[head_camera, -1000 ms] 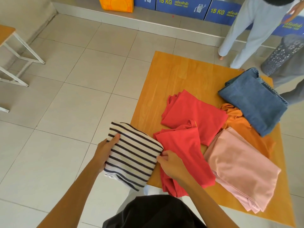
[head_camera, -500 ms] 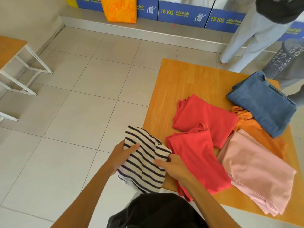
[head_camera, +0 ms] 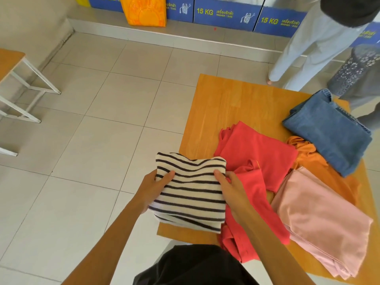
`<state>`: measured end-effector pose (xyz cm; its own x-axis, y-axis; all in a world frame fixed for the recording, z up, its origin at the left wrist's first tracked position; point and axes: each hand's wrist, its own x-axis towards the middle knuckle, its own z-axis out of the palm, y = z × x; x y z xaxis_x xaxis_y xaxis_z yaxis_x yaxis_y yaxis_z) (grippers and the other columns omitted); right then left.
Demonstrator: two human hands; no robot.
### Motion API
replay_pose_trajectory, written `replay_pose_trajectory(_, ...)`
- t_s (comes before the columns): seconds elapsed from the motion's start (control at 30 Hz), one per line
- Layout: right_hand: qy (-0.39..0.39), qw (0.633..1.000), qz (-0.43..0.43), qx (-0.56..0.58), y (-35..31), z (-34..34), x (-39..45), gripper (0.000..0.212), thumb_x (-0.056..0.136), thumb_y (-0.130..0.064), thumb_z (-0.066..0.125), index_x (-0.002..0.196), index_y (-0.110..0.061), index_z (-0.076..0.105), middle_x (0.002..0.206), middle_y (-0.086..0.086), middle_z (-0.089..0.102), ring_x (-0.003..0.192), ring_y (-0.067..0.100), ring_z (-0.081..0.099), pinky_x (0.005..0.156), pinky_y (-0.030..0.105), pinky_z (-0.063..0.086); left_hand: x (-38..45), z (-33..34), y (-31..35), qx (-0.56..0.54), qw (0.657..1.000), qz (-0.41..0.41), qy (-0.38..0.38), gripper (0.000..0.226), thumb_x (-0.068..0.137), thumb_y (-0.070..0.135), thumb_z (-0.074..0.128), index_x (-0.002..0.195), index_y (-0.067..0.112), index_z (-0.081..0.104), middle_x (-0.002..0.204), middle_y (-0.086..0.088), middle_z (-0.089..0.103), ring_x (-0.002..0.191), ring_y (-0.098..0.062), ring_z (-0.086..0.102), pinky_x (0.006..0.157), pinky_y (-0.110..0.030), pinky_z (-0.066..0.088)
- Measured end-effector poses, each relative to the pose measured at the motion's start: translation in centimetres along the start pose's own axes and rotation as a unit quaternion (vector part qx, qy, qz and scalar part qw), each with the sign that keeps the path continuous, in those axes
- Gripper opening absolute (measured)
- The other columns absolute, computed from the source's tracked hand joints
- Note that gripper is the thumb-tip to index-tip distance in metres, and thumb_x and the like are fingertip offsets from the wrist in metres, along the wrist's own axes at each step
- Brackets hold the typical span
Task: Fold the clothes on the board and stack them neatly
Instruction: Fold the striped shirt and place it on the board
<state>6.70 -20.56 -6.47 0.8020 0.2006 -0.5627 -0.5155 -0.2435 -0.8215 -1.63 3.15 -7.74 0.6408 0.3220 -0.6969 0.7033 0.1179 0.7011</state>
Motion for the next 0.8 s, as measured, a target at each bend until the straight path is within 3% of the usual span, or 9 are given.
replay_pose_trajectory(0.07,-0.035,0.999,0.001,-0.041,-0.8,-0.3,0.7,0.052,0.078,-0.058,0.074,0.118,-0.032,0.054,0.104,-0.013,0.073,0.091,0.002,0.071,0.073,0.022,0.058,1.3,1.2,1.8,-0.014,1.0,0.019,0.003,0.068,0.074,0.066,0.07,0.128,0.028,0.056,0.115,0.001,0.071,0.102,-0.02,0.069,0.092,-0.048,0.056)
replay_pose_trajectory(0.13,-0.044,0.993,-0.009,-0.108,-1.2,-0.9,1.7,0.059,0.083,-0.045,0.073,0.131,-0.032,0.041,0.113,-0.014,0.066,0.098,0.002,0.066,0.081,0.024,0.055,2.8,2.7,3.9,-0.002,0.999,0.036,0.003,0.071,0.074,0.068,0.068,0.131,0.029,0.054,0.117,0.003,0.069,0.102,-0.017,0.067,0.091,-0.042,0.056)
replay_pose_trajectory(0.2,-0.008,0.992,-0.024,-0.126,-2.0,-1.7,3.4,0.063,0.091,-0.034,0.065,0.143,-0.029,0.03,0.111,-0.018,0.061,0.097,-0.001,0.061,0.084,0.026,0.052,4.3,4.2,5.7,0.031,0.998,0.06,0.003,0.077,0.076,0.067,0.067,0.139,0.03,0.045,0.127,0.005,0.063,0.105,-0.014,0.063,0.091,-0.038,0.054)
replay_pose_trajectory(0.27,0.035,0.993,-0.041,-0.107,-3.6,-2.8,5.5,0.062,0.095,-0.03,0.058,0.147,-0.034,0.024,0.104,-0.022,0.06,0.088,-0.008,0.062,0.077,0.021,0.049,5.8,5.3,7.8,0.045,0.995,0.088,0.006,0.087,0.074,0.064,0.071,0.146,0.037,0.032,0.131,0.008,0.057,0.104,-0.01,0.06,0.084,-0.03,0.053)
replay_pose_trajectory(0.33,0.068,0.99,-0.072,-0.099,-6.0,-4.0,8.1,0.059,0.097,-0.029,0.055,0.146,-0.038,0.024,0.101,-0.023,0.062,0.082,-0.015,0.062,0.072,0.015,0.048,7.4,5.9,10.4,0.043,0.991,0.123,-0.012,0.098,0.064,0.06,0.082,0.143,0.048,0.025,0.128,0.014,0.057,0.105,-0.007,0.062,0.081,-0.028,0.054)
replay_pose_trajectory(0.43,0.076,0.983,-0.126,-0.11,-10.0,-5.7,13.3,0.054,0.098,-0.028,0.055,0.148,-0.032,0.034,0.127,-0.018,0.059,0.105,-0.005,0.059,0.094,0.021,0.046,10.7,6.4,15.6,0.069,0.983,0.157,-0.061,0.103,0.057,0.046,0.092,0.133,0.065,0.026,0.13,0.018,0.057,0.114,-0.006,0.06,0.091,-0.034,0.054)
replay_pose_trajectory(0.57,0.075,0.973,-0.178,-0.129,-14.8,-7.3,21.1,0.054,0.098,-0.026,0.057,0.149,-0.029,0.039,0.145,-0.014,0.047,0.121,0.0,0.046,0.098,0.013,0.038,16.6,7.1,22.2,0.08,0.979,0.186,-0.025,0.105,0.065,0.031,0.091,0.147,0.047,0.026,0.136,0.009,0.055,0.119,-0.015,0.057,0.099,-0.045,0.051)
replay_pose_trajectory(0.67,0.082,0.97,-0.198,-0.115,-17.5,-7.3,26.4,0.056,0.099,-0.022,0.057,0.15,-0.032,0.037,0.144,-0.016,0.045,0.117,-0.005,0.045,0.086,-0.001,0.035,21.0,8.0,26.0,0.074,0.972,0.222,0.001,0.094,0.071,0.024,0.088,0.147,0.036,0.034,0.132,0.006,0.058,0.116,-0.013,0.06,0.097,-0.042,0.053)
replay_pose_trajectory(0.8,0.113,0.965,-0.204,-0.117,-19.4,-7.2,32.0,0.052,0.102,-0.017,0.051,0.15,-0.033,0.04,0.12,-0.019,0.048,0.086,-0.026,0.051,0.062,-0.01,0.034,26.8,8.9,28.9,0.085,0.97,0.224,0.038,0.09,0.076,0.023,0.084,0.15,0.028,0.032,0.14,-0.001,0.053,0.124,-0.021,0.055,0.102,-0.049,0.049)
